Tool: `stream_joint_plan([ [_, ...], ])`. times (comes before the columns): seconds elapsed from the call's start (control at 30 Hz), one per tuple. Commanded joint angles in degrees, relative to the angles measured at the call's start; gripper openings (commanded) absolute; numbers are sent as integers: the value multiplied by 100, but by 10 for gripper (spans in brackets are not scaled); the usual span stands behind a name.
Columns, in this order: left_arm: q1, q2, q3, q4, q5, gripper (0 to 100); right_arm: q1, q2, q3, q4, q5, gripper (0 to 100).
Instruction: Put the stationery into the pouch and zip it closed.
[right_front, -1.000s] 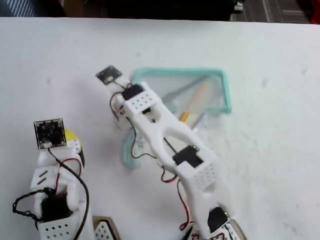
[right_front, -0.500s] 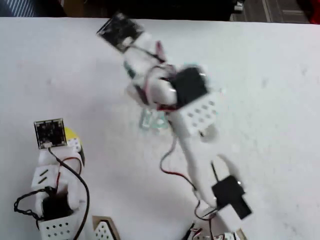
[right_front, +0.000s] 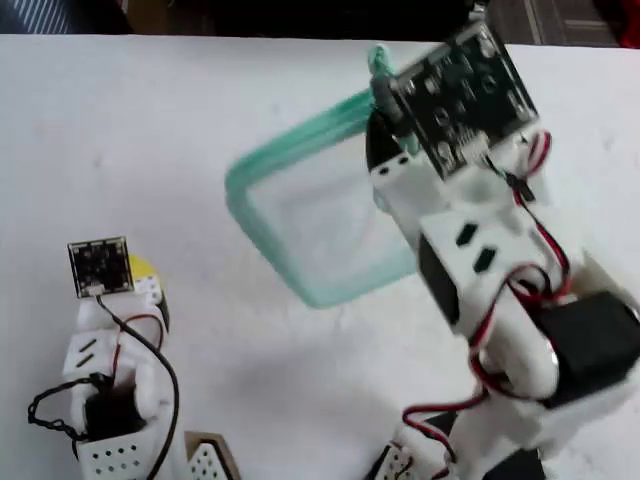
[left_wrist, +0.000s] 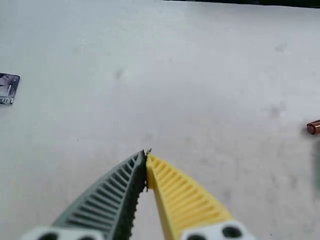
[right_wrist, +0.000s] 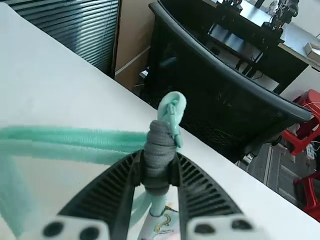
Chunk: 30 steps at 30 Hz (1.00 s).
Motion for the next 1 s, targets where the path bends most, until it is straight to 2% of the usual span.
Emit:
stream_joint_plan([
  [0.0, -22, -48, -53, -158, -26, 24, 84, -356, 114, 119, 62, 16],
  [0.6, -22, -48, -53, -158, -26, 24, 84, -699, 1662, 127, 70, 16],
  [0.77, 4, -48, -378, 290, 26, 24, 66, -1218, 2374, 119, 79, 16],
  [0.97, 576, -48, -844, 642, -9, 24, -637, -1481, 3587, 75, 79, 16],
])
